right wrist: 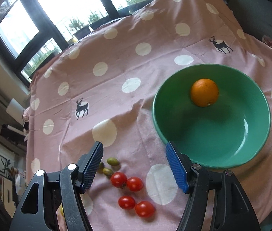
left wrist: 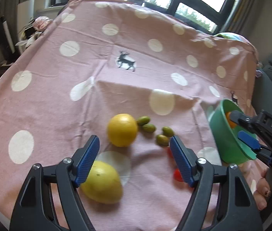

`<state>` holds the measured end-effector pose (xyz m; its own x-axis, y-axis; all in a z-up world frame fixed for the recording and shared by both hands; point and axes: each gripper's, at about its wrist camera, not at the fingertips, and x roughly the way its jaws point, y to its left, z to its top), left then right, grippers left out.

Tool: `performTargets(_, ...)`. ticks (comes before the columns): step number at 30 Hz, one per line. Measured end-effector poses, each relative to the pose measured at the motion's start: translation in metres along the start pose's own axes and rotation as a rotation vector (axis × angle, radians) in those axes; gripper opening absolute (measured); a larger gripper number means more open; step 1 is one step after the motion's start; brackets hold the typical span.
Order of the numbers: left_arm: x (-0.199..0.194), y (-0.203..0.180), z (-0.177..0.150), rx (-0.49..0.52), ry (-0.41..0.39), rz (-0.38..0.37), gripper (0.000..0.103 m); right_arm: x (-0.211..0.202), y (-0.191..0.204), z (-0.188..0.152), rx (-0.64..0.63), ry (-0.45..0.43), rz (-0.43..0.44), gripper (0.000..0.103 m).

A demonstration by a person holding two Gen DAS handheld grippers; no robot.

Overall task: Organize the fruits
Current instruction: 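Withdraw the right tool from the bowl back toward the small fruits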

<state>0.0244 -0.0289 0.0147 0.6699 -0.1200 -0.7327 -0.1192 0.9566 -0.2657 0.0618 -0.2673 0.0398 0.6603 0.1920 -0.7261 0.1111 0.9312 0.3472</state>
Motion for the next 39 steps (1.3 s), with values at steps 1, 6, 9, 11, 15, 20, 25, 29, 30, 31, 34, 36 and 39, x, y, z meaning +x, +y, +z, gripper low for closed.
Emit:
performTargets(1, -0.001, 0.004, 0.0, -0.009, -0.003, 0.009, 0.076, 0.001, 0.004, -0.001, -0.004, 0.004, 0.002, 0.068)
performTargets(6, -0.004, 0.017, -0.001, -0.041, -0.003, 0.006, 0.078, 0.011, 0.021, -0.008, -0.036, 0.03, 0.005, 0.068)
performTargets(9, -0.002, 0.02, -0.002, -0.037, 0.006, 0.013, 0.079, 0.017, 0.032, -0.013, -0.064, 0.046, -0.005, 0.068)
performTargets(11, 0.0, 0.022, -0.001, -0.036, 0.01, 0.015, 0.079, 0.021, 0.038, -0.016, -0.083, 0.055, -0.021, 0.069)
performTargets(15, 0.001, 0.028, -0.001, -0.047, 0.02, 0.021, 0.079, 0.032, 0.051, -0.022, -0.126, 0.068, -0.082, 0.069)
performTargets(20, 0.002, 0.036, 0.0, -0.065, 0.027, 0.014, 0.081, 0.043, 0.06, -0.027, -0.151, 0.079, -0.071, 0.069)
performTargets(25, 0.003, 0.042, 0.0, -0.083, 0.037, 0.017, 0.081, 0.057, 0.067, -0.032, -0.175, 0.096, -0.105, 0.069)
performTargets(29, 0.003, 0.045, 0.001, -0.09, 0.041, 0.003, 0.082, 0.063, 0.07, -0.033, -0.182, 0.097, -0.107, 0.069)
performTargets(30, 0.003, 0.045, 0.001, -0.089, 0.042, 0.003, 0.082, 0.064, 0.071, -0.033, -0.185, 0.093, -0.113, 0.069)
performTargets(31, 0.004, 0.046, 0.001, -0.088, 0.045, 0.006, 0.082, 0.065, 0.072, -0.033, -0.188, 0.089, -0.122, 0.069)
performTargets(34, 0.004, 0.049, 0.001, -0.093, 0.048, 0.011, 0.082, 0.071, 0.073, -0.034, -0.191, 0.096, -0.135, 0.069)
performTargets(36, 0.003, 0.05, 0.002, -0.095, 0.045, 0.005, 0.082, 0.073, 0.073, -0.034, -0.186, 0.098, -0.129, 0.069)
performTargets(39, 0.003, 0.053, 0.002, -0.096, 0.045, -0.002, 0.082, 0.076, 0.076, -0.034, -0.19, 0.097, -0.134, 0.069)
